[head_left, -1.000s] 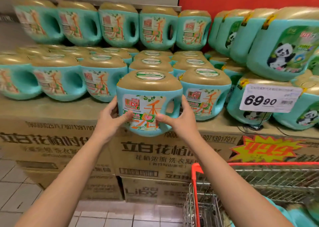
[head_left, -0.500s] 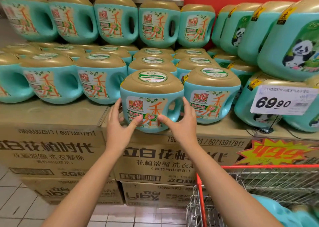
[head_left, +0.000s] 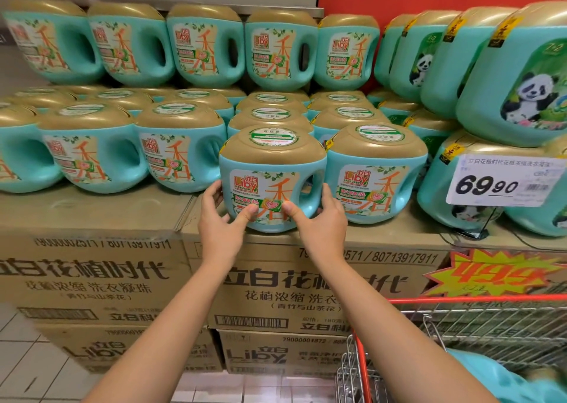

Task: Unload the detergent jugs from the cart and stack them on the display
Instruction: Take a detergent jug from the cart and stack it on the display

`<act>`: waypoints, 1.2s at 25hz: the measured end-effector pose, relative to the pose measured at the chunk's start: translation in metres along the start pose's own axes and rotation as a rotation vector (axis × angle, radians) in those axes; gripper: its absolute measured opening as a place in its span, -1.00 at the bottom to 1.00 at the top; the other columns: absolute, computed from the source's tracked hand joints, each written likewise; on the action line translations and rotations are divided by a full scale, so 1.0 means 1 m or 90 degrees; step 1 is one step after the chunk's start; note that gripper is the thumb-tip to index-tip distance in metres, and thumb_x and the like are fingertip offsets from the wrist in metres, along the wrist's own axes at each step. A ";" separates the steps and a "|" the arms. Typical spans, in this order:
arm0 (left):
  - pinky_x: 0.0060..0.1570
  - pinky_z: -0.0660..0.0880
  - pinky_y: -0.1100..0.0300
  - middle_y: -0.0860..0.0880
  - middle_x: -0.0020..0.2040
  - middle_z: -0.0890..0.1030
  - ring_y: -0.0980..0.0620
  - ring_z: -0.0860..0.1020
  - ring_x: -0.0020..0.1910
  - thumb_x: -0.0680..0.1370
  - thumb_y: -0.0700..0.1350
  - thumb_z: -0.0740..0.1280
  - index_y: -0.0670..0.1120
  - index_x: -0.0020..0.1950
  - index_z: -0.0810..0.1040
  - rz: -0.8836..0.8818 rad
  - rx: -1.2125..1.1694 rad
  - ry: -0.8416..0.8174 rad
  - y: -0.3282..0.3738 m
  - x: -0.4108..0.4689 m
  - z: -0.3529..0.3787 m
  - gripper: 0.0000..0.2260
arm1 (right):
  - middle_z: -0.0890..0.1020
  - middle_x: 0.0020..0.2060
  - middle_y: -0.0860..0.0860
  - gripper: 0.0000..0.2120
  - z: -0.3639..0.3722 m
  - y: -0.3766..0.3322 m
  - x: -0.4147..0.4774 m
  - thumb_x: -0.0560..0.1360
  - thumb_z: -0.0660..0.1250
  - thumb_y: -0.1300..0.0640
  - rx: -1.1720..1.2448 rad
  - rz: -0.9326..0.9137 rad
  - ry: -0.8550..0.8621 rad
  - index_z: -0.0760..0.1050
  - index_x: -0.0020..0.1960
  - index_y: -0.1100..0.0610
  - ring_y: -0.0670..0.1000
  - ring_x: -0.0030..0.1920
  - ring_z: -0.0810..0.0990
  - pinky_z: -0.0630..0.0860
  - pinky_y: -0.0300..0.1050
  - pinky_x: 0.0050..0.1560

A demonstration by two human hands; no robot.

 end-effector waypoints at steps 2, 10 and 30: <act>0.21 0.48 0.22 0.05 0.32 0.47 0.17 0.45 0.26 0.38 -0.15 0.55 -0.04 0.41 0.35 0.007 0.067 0.027 0.002 -0.001 0.002 -0.34 | 0.40 0.41 0.10 -0.21 0.005 -0.002 -0.003 0.43 0.40 -0.19 -0.027 -0.013 0.011 0.25 0.49 0.20 0.08 0.41 0.35 0.33 0.00 0.38; 0.04 0.49 0.28 -0.05 0.32 0.46 0.08 0.53 0.16 0.49 -0.17 0.45 -0.07 0.36 0.40 -0.047 0.130 0.056 0.014 -0.030 0.005 -0.54 | 0.45 0.35 0.02 -0.47 -0.020 0.001 -0.030 0.57 0.28 -0.06 -0.128 -0.075 -0.039 0.29 0.46 0.12 0.03 0.34 0.41 0.42 0.00 0.30; -0.15 0.49 0.46 -0.01 -0.14 0.71 0.20 0.64 -0.15 0.53 -0.32 0.35 -0.10 0.03 0.61 -0.329 -0.052 -0.215 0.005 -0.394 0.160 -0.83 | 0.65 -0.33 0.07 -0.68 -0.341 0.273 -0.196 0.51 0.35 0.32 0.072 0.181 -0.037 0.58 -0.12 -0.13 0.07 -0.30 0.63 0.56 -0.17 -0.18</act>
Point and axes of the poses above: each hand's wrist, its own x-axis towards the middle knuckle, its own z-axis out of the palm, y = z × x, the point moved 1 cm from there along x, towards the middle knuckle
